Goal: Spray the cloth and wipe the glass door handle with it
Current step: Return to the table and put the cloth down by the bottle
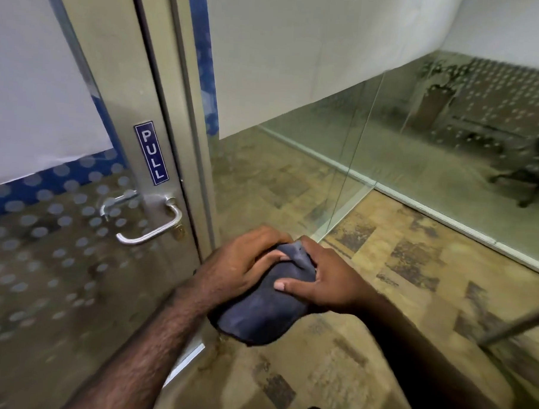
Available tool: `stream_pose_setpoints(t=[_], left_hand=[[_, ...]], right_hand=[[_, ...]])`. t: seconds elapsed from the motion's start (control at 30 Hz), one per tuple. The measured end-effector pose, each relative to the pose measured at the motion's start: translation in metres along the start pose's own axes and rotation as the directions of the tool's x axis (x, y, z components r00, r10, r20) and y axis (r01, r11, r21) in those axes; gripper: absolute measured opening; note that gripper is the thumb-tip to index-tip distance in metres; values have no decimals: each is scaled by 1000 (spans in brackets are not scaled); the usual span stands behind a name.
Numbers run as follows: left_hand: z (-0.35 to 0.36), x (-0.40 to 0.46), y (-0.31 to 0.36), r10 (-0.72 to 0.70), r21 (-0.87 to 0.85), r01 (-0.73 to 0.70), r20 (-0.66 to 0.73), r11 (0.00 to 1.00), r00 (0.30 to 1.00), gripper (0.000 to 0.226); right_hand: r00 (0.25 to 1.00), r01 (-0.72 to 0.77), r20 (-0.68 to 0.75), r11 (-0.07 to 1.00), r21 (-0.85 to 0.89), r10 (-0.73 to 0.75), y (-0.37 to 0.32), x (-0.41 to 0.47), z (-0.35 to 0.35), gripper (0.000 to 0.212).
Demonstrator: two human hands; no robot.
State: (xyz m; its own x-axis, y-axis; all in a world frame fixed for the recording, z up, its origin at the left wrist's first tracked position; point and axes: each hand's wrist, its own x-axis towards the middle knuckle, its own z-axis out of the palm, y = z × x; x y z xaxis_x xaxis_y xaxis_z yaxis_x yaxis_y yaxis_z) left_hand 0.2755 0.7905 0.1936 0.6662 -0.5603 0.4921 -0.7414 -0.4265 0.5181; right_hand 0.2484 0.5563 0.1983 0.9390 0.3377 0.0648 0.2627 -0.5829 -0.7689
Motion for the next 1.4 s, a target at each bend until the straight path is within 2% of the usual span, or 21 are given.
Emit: stream_pose_setpoints(t=[0.13,0.2,0.3,0.37,0.4,0.43,0.5,0.57,0.6,0.67,0.7,0.77,0.9,1.03,1.1,1.2,1.3,1.4], left_hand=[[18,3,3,-35,-112,35,2,993,999,18],[29,5,2,-91,-178,106,91,978,992,21],[53,3,-6,-231,-255,302,274,919,934,41],[68,0,-10,-297,-357,420,352,834,888,61],[75,-2,-10,-329,-441,496,403,748,854,73],[82,-5,-10,-360,-519,590,480,619,800,82],[98,-10,-11,-356,-607,749,660,265,661,86],[116,-15,-10,-308,-625,780,750,-39,585,86],[125,-15,-6,-276,-617,771,778,-160,565,89],[144,-12,4,-211,-588,742,809,-322,549,107],[155,-11,9,-201,-577,740,816,-346,542,116],[177,-5,20,-187,-563,763,826,-318,532,122],[210,15,49,-143,-507,822,862,-260,486,120],[245,31,86,-45,-444,852,892,-277,450,106],[266,33,110,-21,-405,880,911,-248,413,102],[304,32,146,-11,-367,920,929,-138,369,85],[346,33,182,21,-419,908,908,7,418,55],[379,39,226,1,-466,864,880,188,474,51]], right_hand=[[996,-7,-87,984,180,23,3,-35,11,49],[987,-66,-125,957,284,105,9,-52,14,45],[959,-130,-179,901,413,220,18,-77,13,38],[933,-147,-229,875,462,277,23,-92,8,36],[920,-152,-248,860,486,302,24,-99,5,35],[909,-151,-264,845,513,323,26,-105,2,35],[883,-147,-296,812,565,365,30,-119,-5,34],[852,-142,-328,784,605,407,36,-133,-11,34],[838,-135,-346,774,619,423,40,-139,-13,33],[802,-120,-385,754,646,457,47,-154,-18,32],[782,-111,-402,741,662,477,51,-162,-21,31],[740,-101,-428,714,693,520,58,-180,-29,30],[655,-115,-436,652,749,617,78,-226,-45,36],[567,-109,-460,616,780,683,98,-283,-61,43],[518,-109,-490,622,775,701,107,-313,-71,43],[439,-95,-519,612,785,734,122,-361,-84,37],[372,-58,-506,564,824,778,132,-411,-93,34],[320,-53,-458,499,865,829,146,-459,-99,35]])
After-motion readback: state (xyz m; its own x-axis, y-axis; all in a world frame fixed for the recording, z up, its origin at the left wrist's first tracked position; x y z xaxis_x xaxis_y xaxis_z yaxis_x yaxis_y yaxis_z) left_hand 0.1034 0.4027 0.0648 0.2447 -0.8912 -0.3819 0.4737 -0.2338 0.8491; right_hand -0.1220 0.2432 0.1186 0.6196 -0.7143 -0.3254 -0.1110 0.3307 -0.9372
